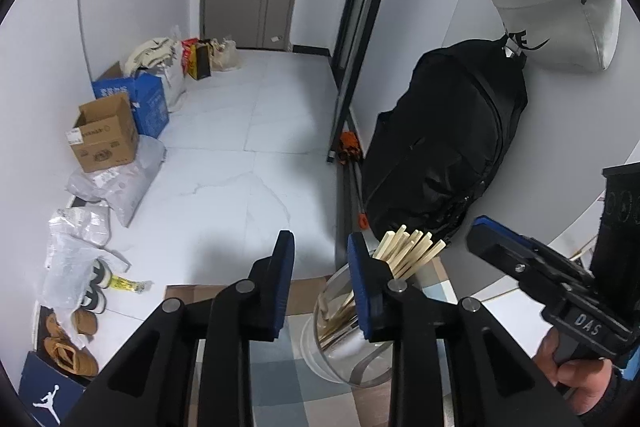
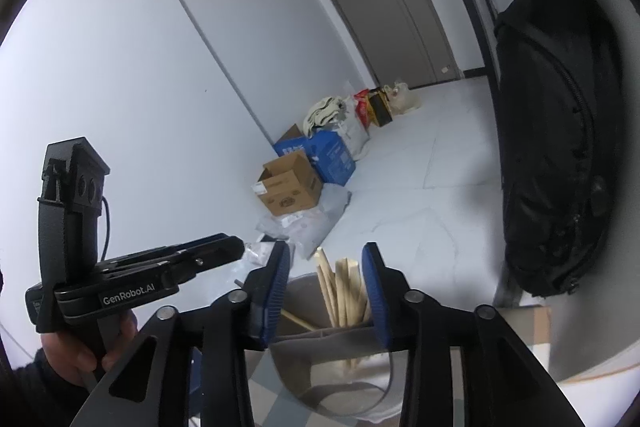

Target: Organize utensils

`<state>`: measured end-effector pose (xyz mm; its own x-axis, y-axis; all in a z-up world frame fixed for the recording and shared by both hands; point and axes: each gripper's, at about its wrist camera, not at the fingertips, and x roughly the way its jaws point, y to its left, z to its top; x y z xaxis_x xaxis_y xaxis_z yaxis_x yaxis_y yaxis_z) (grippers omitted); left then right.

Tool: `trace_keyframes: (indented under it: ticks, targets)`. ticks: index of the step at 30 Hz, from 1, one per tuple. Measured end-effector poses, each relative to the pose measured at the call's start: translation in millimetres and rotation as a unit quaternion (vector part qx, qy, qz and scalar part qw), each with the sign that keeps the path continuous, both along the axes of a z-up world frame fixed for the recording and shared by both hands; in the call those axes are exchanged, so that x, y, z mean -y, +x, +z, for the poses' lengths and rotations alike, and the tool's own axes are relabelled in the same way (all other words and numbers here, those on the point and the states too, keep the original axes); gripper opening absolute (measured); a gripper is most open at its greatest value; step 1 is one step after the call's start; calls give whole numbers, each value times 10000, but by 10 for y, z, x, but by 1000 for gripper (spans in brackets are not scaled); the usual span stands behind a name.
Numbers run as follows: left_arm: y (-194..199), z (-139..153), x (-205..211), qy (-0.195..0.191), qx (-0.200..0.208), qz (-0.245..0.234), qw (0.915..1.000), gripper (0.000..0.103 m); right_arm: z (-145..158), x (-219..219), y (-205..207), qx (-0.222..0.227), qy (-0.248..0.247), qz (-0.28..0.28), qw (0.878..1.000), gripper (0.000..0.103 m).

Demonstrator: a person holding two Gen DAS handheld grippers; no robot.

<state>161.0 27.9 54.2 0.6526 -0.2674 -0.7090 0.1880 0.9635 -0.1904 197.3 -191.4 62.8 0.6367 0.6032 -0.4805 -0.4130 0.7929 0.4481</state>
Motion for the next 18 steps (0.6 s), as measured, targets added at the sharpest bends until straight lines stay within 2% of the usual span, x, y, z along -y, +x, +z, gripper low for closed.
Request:
trace_keyframes:
  ticks: [5,7,9,14,18]
  targets:
    - [-127,96,-25,97,131,147,9998,23,95,77,-148,125,25,-50,9999,48]
    - [-206,157,-16,128,221,205,9995,29,145,99,-239,202,37,-55,9998,53]
    - [-292,224,-13,104,354,254,9990,45,204,114,-331,285,61,-41,9996,57]
    - [-522,403,28,176,752,353,9964,53,346,153,-565,460,62,-54,9989,59]
    - [-701,527,54,237,1022,403,9937,65,470,182,-767,649,88,-79,9978,65]
